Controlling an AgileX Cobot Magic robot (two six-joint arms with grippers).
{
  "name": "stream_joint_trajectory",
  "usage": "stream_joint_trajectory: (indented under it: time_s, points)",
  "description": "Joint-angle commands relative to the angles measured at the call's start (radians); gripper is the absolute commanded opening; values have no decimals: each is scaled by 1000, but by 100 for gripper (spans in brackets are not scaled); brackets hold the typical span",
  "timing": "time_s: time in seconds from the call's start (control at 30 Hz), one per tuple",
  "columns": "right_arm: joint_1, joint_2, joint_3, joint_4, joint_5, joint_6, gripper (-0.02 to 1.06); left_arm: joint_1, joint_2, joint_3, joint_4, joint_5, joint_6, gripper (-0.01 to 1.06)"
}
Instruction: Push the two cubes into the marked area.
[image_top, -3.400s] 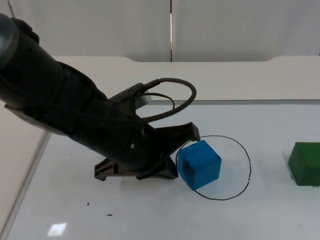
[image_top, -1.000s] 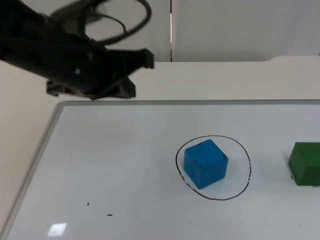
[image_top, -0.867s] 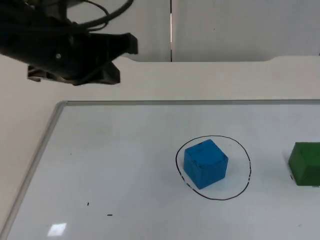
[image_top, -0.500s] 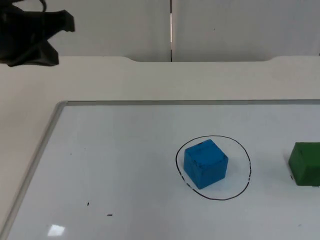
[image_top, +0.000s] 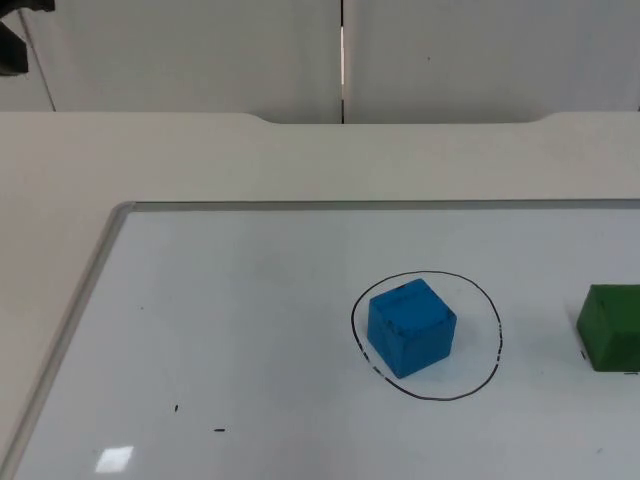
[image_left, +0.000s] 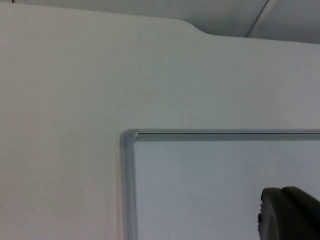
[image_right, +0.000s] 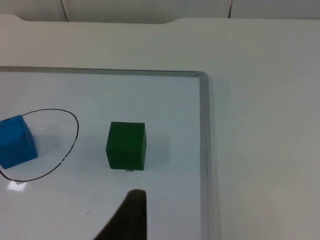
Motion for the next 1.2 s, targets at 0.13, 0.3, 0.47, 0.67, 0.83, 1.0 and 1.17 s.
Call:
stream_joint_trajectory:
  time_s: [0.13,0.3,0.47,0.67,0.83,1.0,1.17]
  points:
    - [-8,-4,7,-4,-5,0,105,2,-138,48,16,101,77,0]
    - [-8,-4,7,-4,-5,0,105,2,-233,48,13,178,82,0]
    - [-8,-4,7,-4,-5,0,105,2,-342,48,15,272,124,0]
    - [-8,-4,7,-4,-5,0,105,2,-485,48,29,363,106,0]
    - [-8,-4,7,-1,-5,0,105,2,-643,52,24,414,70,0]
    - [-8,-4,7,-1,-5,0,105,0,-768,115,0,421,57,0]
    - [-8,-4,7,-1,-5,0,105,-88,-917,193,38,429,32,0]
